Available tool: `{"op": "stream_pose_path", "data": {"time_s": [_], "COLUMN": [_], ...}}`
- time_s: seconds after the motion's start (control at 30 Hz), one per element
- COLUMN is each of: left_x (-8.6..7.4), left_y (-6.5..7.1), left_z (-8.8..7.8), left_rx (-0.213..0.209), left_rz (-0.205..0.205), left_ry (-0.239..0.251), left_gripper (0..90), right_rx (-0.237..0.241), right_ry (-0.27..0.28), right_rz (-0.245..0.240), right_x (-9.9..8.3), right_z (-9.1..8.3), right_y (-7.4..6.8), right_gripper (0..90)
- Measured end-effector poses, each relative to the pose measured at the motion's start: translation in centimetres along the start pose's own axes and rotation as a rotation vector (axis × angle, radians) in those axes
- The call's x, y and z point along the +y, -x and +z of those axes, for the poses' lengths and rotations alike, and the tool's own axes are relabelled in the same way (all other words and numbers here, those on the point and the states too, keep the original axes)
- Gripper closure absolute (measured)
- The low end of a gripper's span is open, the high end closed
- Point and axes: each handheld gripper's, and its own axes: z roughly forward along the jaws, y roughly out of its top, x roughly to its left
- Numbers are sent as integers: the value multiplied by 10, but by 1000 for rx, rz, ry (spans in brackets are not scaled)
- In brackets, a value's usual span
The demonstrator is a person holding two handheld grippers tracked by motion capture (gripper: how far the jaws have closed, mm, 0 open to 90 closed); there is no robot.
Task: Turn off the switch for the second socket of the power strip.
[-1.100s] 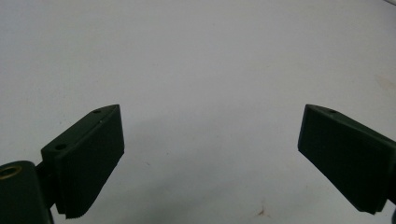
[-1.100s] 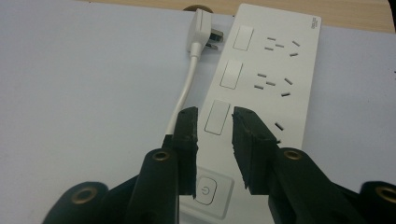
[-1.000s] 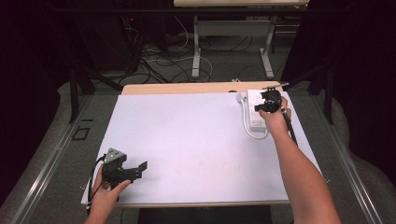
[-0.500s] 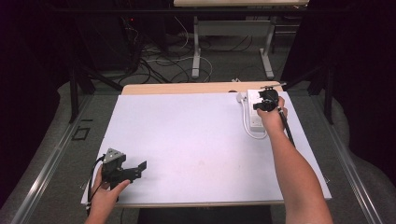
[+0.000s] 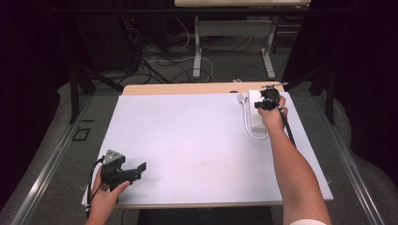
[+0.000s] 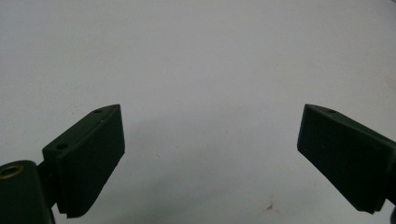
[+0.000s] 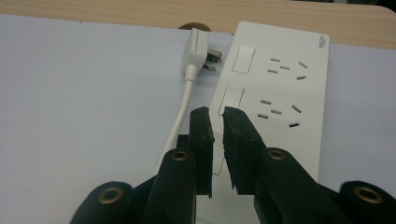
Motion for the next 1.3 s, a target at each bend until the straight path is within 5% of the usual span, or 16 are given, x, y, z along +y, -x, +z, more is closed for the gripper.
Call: {"op": "stream_pose_path", "data": {"time_s": [0.73,1.3], "left_x": [-10,-15], "left_y": [-5,-6], "left_z": [-12,-18], "left_rx": [35,54], "left_rz": [-30,-54], "left_ry": [-3,11], "left_gripper": [79,80], "right_rx": [4,-5], "right_ry": [83,109], "right_rz": [-38,-4], "right_x": [2,1], "right_z": [17,30], "right_y": [9,19], "right_gripper": [826,826]}}
